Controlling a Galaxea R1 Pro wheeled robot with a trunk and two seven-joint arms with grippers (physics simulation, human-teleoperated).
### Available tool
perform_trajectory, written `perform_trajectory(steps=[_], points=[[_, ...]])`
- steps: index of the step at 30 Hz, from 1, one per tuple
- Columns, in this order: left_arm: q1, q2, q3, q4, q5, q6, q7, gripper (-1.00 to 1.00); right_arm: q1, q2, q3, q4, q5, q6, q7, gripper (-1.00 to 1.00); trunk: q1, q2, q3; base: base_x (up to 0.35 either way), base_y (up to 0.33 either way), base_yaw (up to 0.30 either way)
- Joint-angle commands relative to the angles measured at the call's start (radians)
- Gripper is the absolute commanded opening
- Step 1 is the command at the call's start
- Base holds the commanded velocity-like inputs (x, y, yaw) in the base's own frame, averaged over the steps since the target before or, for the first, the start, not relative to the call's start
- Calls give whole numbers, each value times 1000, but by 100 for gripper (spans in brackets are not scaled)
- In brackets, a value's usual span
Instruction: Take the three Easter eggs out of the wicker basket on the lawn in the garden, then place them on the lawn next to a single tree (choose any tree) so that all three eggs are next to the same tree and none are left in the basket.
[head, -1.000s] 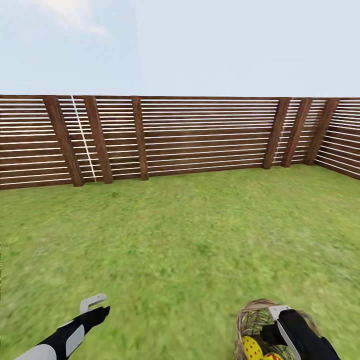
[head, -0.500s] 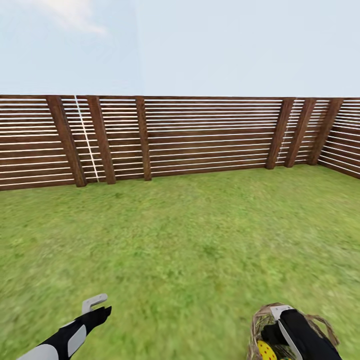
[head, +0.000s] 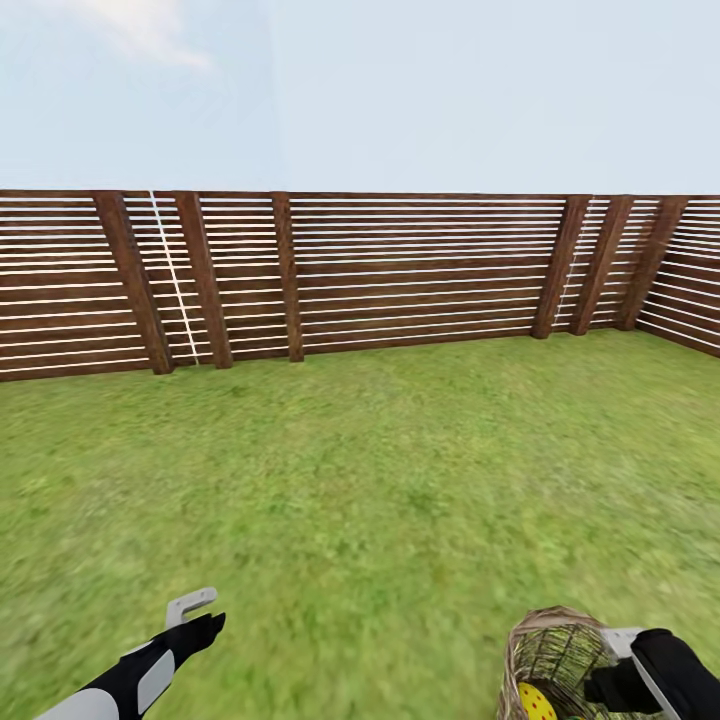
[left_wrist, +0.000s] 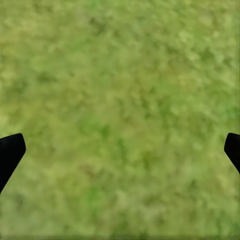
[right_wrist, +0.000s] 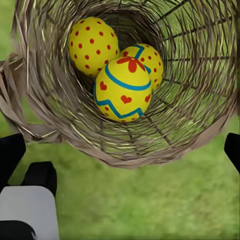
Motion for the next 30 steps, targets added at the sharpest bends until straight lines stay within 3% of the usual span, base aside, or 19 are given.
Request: perform_trajectory(steps=[1,13,25,30], points=[[-1,0,8,1,2,-2,-6,100,0,-4,0,-1,7,4,7,100,0,-1,-1,0,0,0],[-1,0,8,1,2,-2,-6,100,0,-6,-2,-9,10,4,8,100,0,-1,-1,0,1,0],[-1,0,6,0,2,0,-7,100,0,-9,-1,-9,10,4,-8,100,0,-1,-1,0,309,0],[-1,0,6,0,2,0,-6,100,0,-11,-3,-10,10,4,-8,100,0,-1,-1,0,111,0]])
